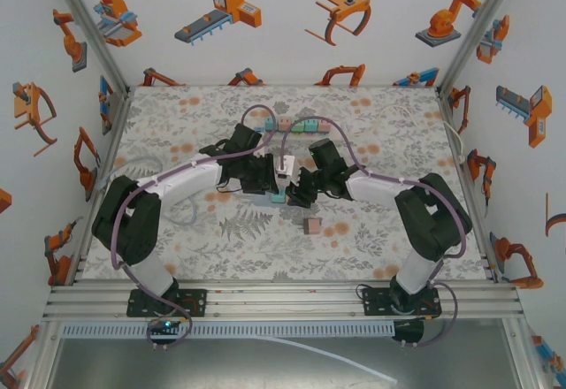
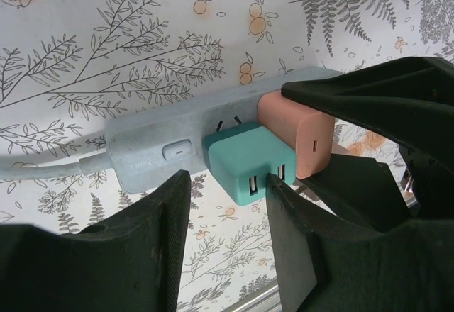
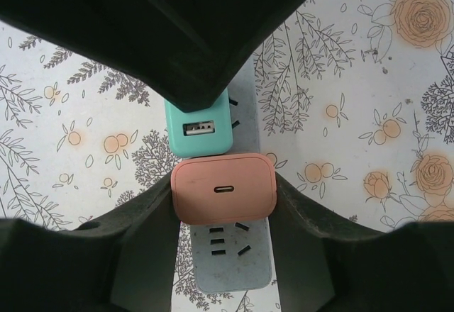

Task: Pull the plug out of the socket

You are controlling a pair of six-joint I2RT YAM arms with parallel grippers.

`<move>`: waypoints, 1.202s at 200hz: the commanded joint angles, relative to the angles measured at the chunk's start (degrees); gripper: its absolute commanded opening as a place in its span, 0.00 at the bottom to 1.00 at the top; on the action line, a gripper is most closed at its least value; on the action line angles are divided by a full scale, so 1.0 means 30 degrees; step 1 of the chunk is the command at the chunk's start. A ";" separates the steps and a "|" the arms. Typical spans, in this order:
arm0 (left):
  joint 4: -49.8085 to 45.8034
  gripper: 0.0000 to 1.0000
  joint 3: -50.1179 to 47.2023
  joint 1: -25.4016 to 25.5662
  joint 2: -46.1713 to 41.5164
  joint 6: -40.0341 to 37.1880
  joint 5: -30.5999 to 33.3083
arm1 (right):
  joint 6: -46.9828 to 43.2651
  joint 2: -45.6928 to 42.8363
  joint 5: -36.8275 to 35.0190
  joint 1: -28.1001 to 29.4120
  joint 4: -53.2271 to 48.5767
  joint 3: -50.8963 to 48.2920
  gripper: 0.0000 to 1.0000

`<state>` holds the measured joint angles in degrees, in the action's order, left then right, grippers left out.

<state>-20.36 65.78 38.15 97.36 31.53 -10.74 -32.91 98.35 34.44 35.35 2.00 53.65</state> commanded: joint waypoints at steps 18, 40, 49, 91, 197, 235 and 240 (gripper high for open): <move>-0.1928 0.42 -0.0967 -0.0068 0.1542 -0.0884 0.1294 | -0.0106 0.0197 0.1676 0.0139 0.0124 0.0742 0.41; -0.2090 0.37 -0.1169 -0.0086 0.1916 -0.0927 0.1045 | -0.0106 0.0322 0.2086 0.0139 0.0067 0.0940 0.40; -0.2012 0.35 -0.1315 -0.0076 0.1987 -0.0933 0.0812 | -0.0091 0.0381 0.2175 0.0139 0.0037 0.1010 0.39; -0.2049 0.32 -0.1784 -0.0061 0.2422 -0.0925 0.0500 | 0.0008 0.0356 0.2437 0.0139 0.0251 0.1217 0.34; -0.3305 0.31 -0.2240 0.0019 0.3714 -0.1756 0.2940 | 0.0392 -0.1661 0.3641 0.0138 0.2689 0.0516 0.19; -0.3459 0.31 -0.2369 0.0053 0.3755 -0.1861 0.3530 | 0.0449 -0.2051 0.4111 0.0139 0.2909 0.0733 0.15; -0.3489 0.31 -0.2366 0.0055 0.3768 -0.1888 0.3577 | 0.0451 -0.2077 0.4162 0.0139 0.2895 0.0790 0.14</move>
<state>-18.22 65.19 37.36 99.02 31.48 -14.85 -32.86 98.28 36.40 34.87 2.31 53.80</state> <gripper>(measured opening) 0.313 0.460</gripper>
